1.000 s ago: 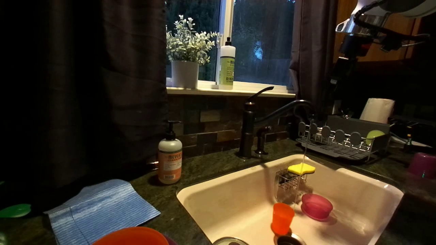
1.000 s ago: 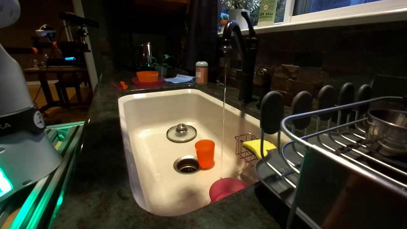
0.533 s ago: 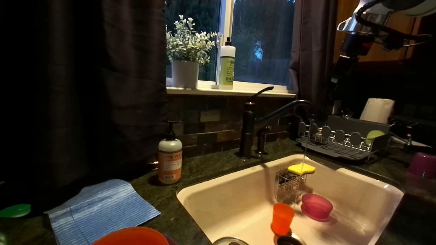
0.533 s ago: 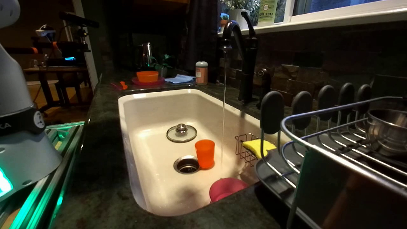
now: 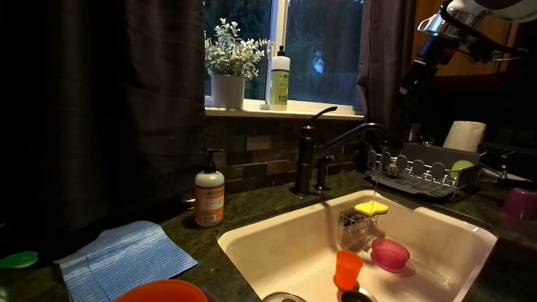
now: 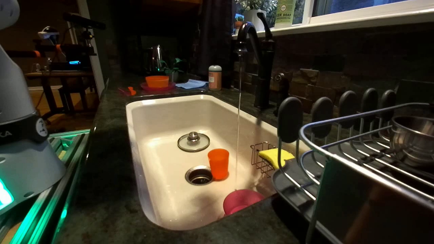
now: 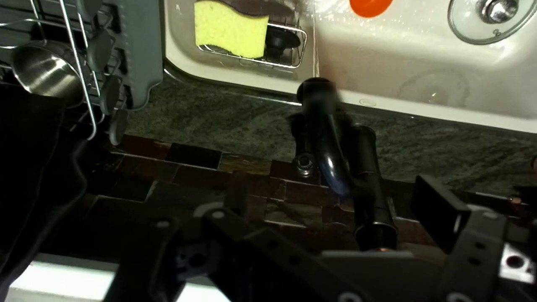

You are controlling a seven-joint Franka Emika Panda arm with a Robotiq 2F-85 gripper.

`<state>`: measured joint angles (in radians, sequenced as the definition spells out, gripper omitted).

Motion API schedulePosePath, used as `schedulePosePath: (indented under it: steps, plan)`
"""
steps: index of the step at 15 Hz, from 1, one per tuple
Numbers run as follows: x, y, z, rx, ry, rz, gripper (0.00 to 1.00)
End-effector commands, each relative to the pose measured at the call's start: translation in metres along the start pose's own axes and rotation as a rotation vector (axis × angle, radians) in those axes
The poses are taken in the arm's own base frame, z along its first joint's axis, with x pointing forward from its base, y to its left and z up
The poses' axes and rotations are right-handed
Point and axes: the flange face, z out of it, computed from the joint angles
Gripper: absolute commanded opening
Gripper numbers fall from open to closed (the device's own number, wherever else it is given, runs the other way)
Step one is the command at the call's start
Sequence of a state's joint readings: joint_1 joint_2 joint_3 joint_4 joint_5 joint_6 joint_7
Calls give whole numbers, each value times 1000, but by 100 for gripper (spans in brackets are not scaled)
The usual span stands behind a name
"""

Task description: Close the faucet.

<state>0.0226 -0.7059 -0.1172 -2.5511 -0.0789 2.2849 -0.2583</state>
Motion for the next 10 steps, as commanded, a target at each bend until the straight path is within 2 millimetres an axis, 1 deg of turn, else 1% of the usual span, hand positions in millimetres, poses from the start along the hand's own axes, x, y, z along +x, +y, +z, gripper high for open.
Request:
schedulePosePath:
  steps: [1,5,10]
  plan:
    - [10,-2,3,55,13,40,100]
    - [32,-5,4,74,-3,90,100]
    - [76,-9,13,71,-48,238,100]
